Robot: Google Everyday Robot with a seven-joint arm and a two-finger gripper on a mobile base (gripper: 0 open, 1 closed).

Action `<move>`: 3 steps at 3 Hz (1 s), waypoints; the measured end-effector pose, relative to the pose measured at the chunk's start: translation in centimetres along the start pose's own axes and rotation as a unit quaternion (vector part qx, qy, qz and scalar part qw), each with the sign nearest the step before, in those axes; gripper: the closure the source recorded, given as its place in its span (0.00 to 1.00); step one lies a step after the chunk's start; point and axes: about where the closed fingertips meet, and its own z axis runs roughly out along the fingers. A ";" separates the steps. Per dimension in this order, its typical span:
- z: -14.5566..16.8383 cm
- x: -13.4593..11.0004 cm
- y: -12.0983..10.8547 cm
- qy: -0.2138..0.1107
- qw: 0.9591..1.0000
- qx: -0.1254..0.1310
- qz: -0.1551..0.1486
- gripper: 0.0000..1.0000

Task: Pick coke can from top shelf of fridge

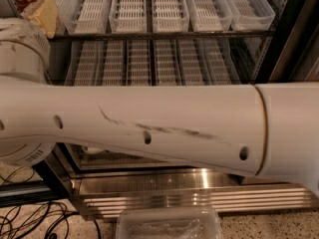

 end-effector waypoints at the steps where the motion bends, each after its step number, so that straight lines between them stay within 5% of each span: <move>1: 0.2 0.3 -0.2 0.009 1.000 0.012 0.010 0.30; 3: 0.1 0.6 -0.4 0.015 1.000 0.020 0.012 0.31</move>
Offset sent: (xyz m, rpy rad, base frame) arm 0.0180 -0.0093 -0.0177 0.0384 0.0670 -0.0656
